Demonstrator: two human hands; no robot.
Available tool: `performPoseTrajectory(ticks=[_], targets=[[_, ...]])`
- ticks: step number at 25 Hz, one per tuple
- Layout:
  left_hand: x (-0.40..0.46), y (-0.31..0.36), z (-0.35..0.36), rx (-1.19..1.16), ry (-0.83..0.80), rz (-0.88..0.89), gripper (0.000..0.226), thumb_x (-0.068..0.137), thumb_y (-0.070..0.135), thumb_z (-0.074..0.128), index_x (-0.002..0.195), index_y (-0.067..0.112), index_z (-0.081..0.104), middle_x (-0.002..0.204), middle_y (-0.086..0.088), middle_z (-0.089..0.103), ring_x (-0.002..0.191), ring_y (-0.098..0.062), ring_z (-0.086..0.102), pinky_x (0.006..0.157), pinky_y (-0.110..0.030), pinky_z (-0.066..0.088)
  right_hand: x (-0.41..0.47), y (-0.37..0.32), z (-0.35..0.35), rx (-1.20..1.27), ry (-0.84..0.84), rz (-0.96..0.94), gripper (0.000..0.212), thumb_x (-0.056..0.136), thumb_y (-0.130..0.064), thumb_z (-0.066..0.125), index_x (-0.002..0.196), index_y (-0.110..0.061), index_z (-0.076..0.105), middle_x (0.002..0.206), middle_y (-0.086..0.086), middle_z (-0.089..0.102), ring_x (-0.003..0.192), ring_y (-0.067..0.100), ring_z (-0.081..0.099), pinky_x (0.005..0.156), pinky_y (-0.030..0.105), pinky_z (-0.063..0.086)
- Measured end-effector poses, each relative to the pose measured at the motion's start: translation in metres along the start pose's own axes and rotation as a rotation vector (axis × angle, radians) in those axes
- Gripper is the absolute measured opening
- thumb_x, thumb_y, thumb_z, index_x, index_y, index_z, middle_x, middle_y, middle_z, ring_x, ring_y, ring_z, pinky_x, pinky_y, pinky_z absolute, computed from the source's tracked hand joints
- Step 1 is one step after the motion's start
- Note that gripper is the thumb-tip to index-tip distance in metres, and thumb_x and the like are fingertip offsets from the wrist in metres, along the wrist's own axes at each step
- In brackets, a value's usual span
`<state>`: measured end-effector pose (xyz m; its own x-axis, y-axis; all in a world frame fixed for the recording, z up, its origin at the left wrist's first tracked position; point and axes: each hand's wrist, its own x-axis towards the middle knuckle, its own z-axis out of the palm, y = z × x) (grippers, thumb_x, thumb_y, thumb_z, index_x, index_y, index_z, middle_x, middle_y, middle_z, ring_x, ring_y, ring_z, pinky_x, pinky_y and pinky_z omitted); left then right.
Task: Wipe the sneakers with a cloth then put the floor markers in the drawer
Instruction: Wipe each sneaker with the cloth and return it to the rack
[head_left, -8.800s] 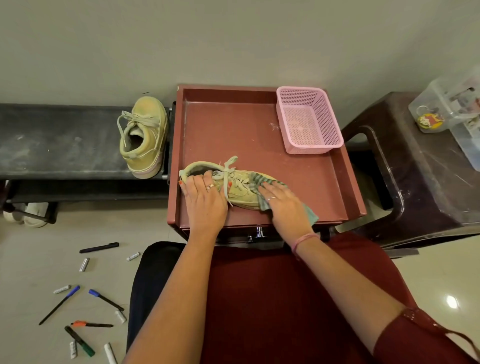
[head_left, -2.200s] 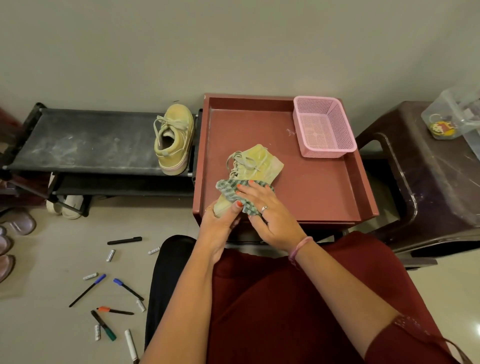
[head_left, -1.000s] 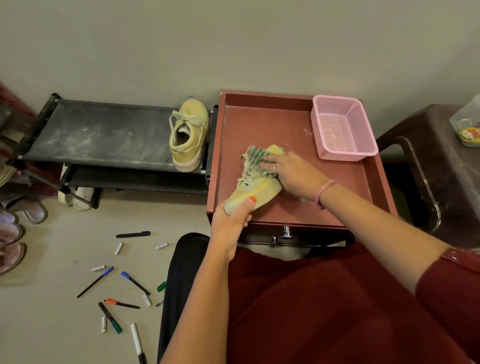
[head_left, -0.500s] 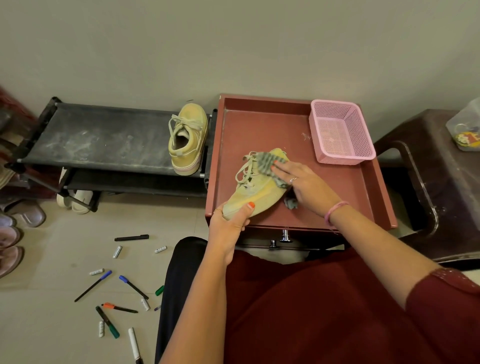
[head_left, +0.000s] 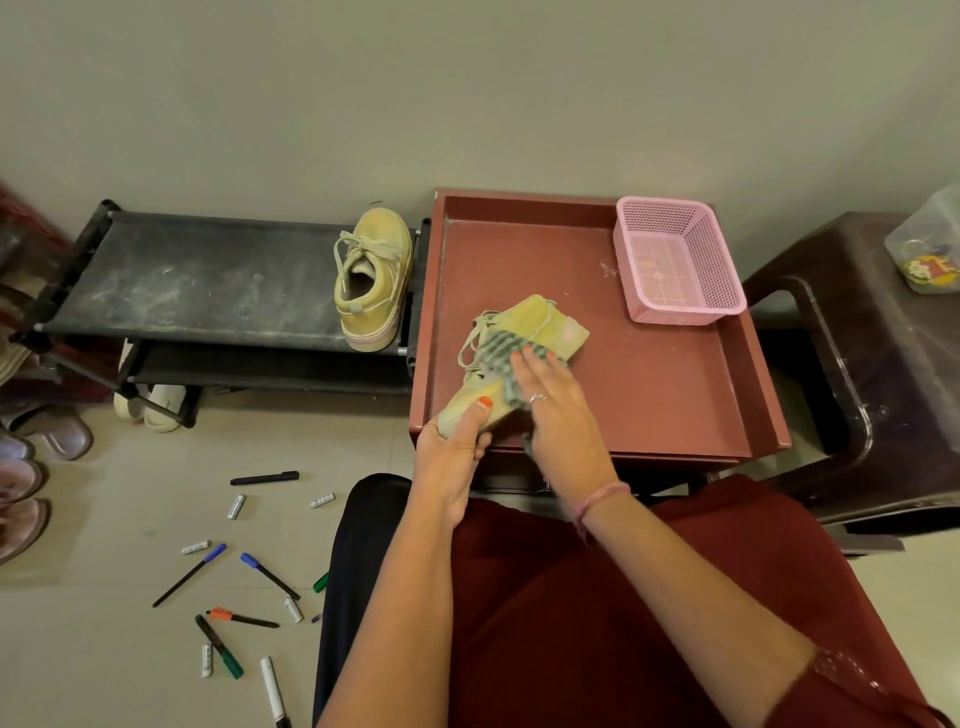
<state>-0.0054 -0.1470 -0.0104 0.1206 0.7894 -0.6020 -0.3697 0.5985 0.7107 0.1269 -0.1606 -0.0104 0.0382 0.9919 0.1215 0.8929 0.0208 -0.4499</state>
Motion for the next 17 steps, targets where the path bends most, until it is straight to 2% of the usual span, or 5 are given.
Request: performPoseTrajectory(ticks=[4,6,9,13,17], targets=[[0.001,0.001,0.0,-0.032,0.026,-0.031,0.03,0.089,0.02,0.067,0.116,0.009,0.06,0.1,-0.005,0.067,0.06,-0.003,0.052,0.048,-0.011,0.042,0.047,0.039,-0.017,-0.069,-0.078,0.172,0.079,0.081,0.023,0.035,0.149,-0.016,0.022,0.156,0.003,0.021,0.144,0.025,0.015,0.116,0.027,0.008],[0.002,0.002,0.0,-0.063,0.028,-0.032,0.033,0.089,0.019,0.067,0.119,0.006,0.059,0.101,-0.006,0.066,0.06,-0.003,0.051,0.048,-0.011,0.041,0.058,0.033,-0.016,-0.047,-0.089,0.25,0.078,0.082,0.021,0.033,0.149,-0.015,0.019,0.157,0.003,0.017,0.145,0.025,0.011,0.116,0.027,0.006],[0.004,0.002,0.0,-0.08,0.044,-0.03,0.025,0.089,0.018,0.066,0.112,0.007,0.062,0.096,-0.005,0.068,0.058,-0.003,0.05,0.047,-0.01,0.041,0.045,0.001,-0.011,0.053,-0.105,0.356,0.077,0.084,0.017,0.034,0.151,-0.014,0.013,0.159,0.003,0.009,0.146,0.024,0.005,0.116,0.028,0.005],[0.005,0.0,0.0,-0.048,0.052,-0.036,0.017,0.09,0.023,0.065,0.101,0.01,0.066,0.078,0.0,0.063,0.054,-0.004,0.047,0.045,-0.012,0.041,-0.005,-0.037,-0.009,0.125,-0.067,0.199,0.069,0.09,0.012,0.035,0.15,-0.015,0.013,0.159,0.001,0.005,0.146,0.021,0.002,0.118,0.029,0.006],[0.003,0.0,0.001,-0.043,0.04,-0.035,0.025,0.089,0.02,0.066,0.111,0.008,0.063,0.09,-0.002,0.066,0.058,-0.003,0.05,0.047,-0.012,0.042,-0.002,-0.014,-0.012,-0.081,-0.052,0.079,0.071,0.09,0.011,0.035,0.15,-0.011,0.005,0.159,0.006,0.005,0.146,0.027,0.003,0.118,0.034,0.011]])
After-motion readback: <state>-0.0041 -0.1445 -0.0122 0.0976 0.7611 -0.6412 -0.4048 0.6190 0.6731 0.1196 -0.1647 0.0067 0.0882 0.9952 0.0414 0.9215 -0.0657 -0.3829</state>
